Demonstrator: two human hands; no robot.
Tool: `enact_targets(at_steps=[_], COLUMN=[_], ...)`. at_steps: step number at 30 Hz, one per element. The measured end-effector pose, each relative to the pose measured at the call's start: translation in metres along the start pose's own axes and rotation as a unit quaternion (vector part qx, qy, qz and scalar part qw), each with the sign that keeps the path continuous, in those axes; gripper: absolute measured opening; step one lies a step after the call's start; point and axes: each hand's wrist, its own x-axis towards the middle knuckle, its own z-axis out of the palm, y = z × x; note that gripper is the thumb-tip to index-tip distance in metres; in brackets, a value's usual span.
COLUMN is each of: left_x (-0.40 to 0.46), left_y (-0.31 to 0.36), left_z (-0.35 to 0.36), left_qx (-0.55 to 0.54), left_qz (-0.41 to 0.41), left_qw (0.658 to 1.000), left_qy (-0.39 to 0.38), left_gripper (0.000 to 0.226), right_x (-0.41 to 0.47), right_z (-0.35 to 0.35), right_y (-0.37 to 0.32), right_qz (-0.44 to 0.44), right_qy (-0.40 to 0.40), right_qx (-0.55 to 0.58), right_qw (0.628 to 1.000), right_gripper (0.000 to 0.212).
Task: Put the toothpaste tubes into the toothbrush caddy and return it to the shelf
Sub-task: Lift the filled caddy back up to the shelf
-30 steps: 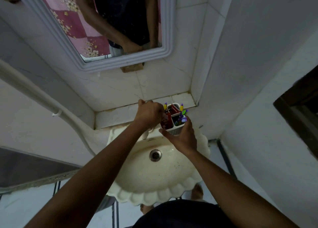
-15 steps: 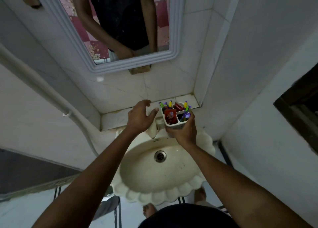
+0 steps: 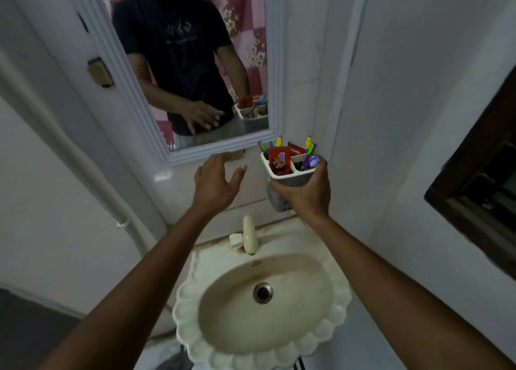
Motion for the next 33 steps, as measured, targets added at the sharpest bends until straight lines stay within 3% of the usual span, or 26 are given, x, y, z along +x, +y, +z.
enact_targets(at_steps=[14, 21, 33], left_x=[0.056, 0.080, 0.142], left_y=[0.168, 0.239, 0.308], left_z=[-0.104, -0.166, -0.258], left_qx=[0.040, 0.061, 0.082], left_qz=[0.074, 0.115, 0.165], left_qw=[0.977, 0.957, 0.921], left_qy=[0.197, 0.260, 0.342], left_gripper=[0.055, 0.047, 0.055], right_x=[0.091, 0.124, 0.160], right_z=[-0.138, -0.197, -0.249], right_y=[-0.176, -0.257, -0.389], right_qz=[-0.211, -0.271, -0.321], right_qy=[0.049, 0.053, 0.086], right_qx=[0.113, 0.170, 0.213], right_qw=[0.970, 0.946, 0.919], right_gripper=[0.122, 0.121, 0.118])
